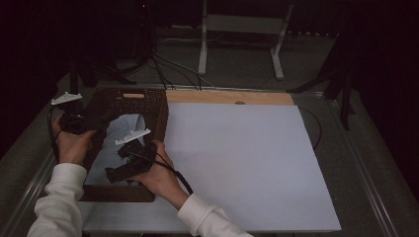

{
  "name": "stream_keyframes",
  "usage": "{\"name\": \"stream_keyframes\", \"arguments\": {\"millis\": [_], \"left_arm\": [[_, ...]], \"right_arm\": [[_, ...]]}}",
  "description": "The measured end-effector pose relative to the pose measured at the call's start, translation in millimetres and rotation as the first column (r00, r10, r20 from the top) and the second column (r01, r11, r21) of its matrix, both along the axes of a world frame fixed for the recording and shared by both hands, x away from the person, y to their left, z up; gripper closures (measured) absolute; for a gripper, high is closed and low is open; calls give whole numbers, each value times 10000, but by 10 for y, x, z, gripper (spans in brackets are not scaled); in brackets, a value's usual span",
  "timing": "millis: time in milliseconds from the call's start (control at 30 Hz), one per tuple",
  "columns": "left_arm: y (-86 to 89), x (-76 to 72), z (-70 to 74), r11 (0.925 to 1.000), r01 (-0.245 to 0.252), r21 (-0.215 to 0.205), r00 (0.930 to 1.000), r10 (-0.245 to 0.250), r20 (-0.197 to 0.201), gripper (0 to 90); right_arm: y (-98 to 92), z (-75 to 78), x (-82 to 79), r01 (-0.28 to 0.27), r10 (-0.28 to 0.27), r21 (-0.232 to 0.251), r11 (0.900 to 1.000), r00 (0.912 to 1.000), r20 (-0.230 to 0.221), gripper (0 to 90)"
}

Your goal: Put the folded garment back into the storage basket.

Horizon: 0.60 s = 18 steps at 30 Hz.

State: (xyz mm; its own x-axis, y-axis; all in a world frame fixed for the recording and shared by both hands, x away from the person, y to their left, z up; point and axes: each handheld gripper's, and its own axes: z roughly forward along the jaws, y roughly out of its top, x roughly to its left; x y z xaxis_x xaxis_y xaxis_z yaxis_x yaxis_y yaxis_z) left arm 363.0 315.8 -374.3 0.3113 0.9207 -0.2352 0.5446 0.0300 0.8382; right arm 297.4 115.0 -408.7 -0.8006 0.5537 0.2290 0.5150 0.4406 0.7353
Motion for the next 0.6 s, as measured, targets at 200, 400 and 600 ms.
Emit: {"name": "stream_keyframes", "arguments": {"millis": [200,400,600], "left_arm": [[-33,-12,4,10000,5,-60,9999,-4,131,0],[-91,-28,1,9993,278,233,9995,-282,155,1],[-131,-60,0,9982,529,274,9981,-537,292,1]], "right_arm": [[-74,16,32,52,-52,-36,10000,9999,115,30],[-166,29,75,213,-214,37,9998,9996,188,30],[-257,61,101,306,-310,111,9995,9990,337,30]]}}
